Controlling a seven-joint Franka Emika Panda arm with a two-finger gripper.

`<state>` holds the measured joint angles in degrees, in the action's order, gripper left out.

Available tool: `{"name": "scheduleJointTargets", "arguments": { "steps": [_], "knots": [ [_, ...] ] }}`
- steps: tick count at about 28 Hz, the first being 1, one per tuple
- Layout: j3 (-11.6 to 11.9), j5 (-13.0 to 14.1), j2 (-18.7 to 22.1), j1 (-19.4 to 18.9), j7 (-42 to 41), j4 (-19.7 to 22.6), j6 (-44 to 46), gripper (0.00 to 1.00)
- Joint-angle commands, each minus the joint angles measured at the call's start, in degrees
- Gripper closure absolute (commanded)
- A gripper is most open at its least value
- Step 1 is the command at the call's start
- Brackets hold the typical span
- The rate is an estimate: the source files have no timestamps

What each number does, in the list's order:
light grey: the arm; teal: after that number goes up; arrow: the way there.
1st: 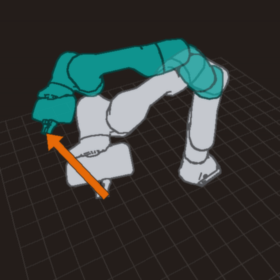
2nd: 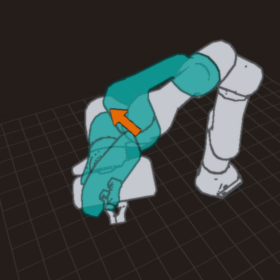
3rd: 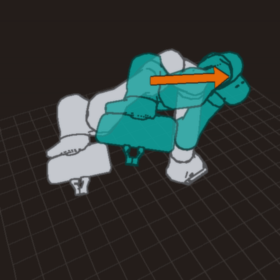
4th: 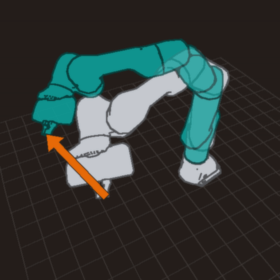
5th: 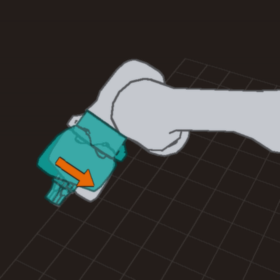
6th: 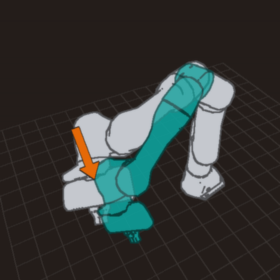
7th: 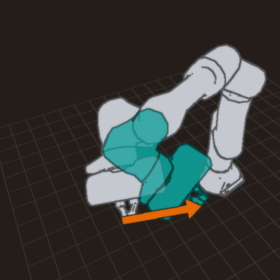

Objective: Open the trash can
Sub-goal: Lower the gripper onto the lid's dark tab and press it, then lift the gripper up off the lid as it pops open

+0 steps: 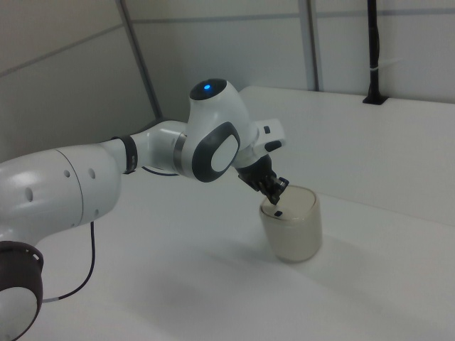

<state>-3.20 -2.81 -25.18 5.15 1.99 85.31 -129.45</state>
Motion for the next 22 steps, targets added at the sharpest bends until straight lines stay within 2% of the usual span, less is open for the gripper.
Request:
{"name": "scheduleJointTargets", "arguments": {
  "steps": [1,22],
  "knots": [
    [0.3,-0.97,0.22,0.56,-0.84,-0.06,-0.89,1.0],
    [0.3,-2.64,-2.33,1.35,-0.76,0.29,-0.98,1.0]
  ]
}}
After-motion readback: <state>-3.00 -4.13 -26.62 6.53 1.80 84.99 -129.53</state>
